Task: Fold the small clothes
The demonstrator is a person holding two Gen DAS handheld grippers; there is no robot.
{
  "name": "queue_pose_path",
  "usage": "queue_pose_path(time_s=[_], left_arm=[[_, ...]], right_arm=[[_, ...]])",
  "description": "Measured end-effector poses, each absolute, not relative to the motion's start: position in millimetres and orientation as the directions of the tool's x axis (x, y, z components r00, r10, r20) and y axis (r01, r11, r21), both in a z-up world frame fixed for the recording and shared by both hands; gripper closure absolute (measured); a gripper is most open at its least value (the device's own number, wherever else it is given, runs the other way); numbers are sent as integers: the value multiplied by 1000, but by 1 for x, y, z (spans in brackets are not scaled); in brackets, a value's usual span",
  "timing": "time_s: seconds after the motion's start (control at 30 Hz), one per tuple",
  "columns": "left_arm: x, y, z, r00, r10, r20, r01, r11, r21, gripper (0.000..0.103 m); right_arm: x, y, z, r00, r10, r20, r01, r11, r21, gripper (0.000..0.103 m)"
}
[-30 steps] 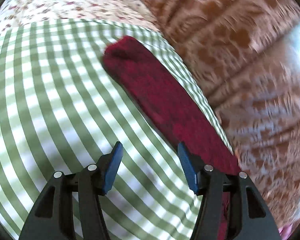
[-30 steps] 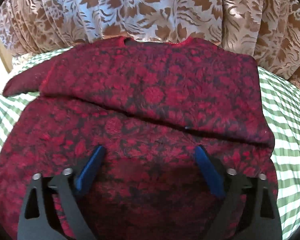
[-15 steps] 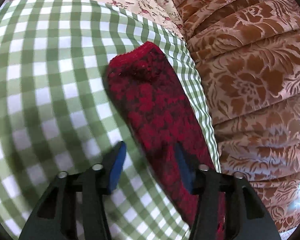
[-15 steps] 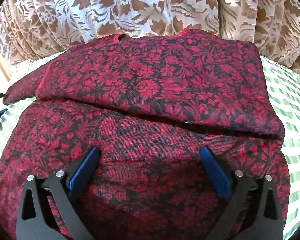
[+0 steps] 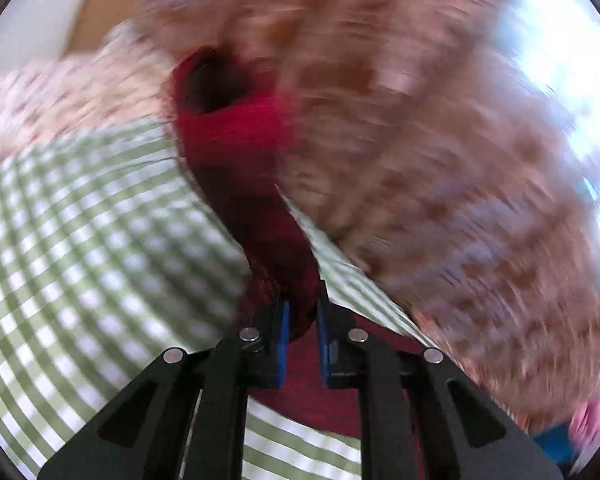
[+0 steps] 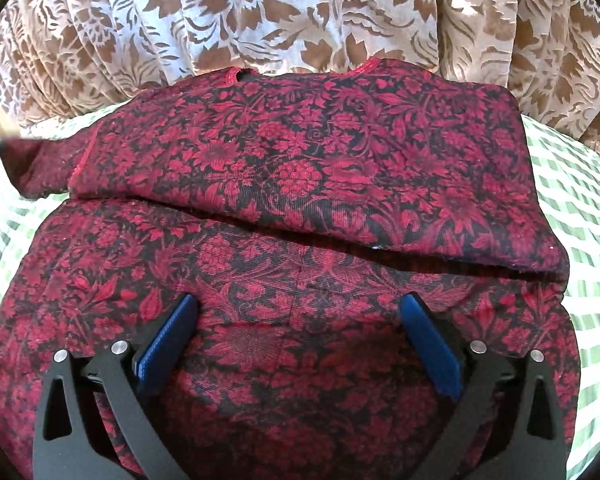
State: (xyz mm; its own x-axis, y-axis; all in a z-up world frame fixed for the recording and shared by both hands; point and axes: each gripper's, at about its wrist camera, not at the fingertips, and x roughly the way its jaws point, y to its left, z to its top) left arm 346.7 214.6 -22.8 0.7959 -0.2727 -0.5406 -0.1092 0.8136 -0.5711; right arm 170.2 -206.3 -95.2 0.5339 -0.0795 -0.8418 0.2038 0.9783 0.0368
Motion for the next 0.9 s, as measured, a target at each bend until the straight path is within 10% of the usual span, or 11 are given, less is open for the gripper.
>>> queue_pose_path(time_s=[0.3, 0.5, 0.63, 0.9], left_arm=[[322, 32, -30, 644, -441, -625, 203, 886, -417, 90], [317, -27, -71, 568, -344, -748, 238, 938, -251, 79], [297, -23, -63, 591, -360, -722, 275, 931, -240, 39], [266, -7, -58, 590, -382, -711, 279, 923, -265, 36]], right_arm=[[169, -211, -94, 545, -52, -837, 207, 975, 74, 3], [169, -217, -89, 550, -3, -835, 203, 970, 130, 3], [168, -229, -71, 596, 108, -796, 212, 935, 285, 4], [218, -210, -46, 647, 391, -654, 122, 794, 595, 9]])
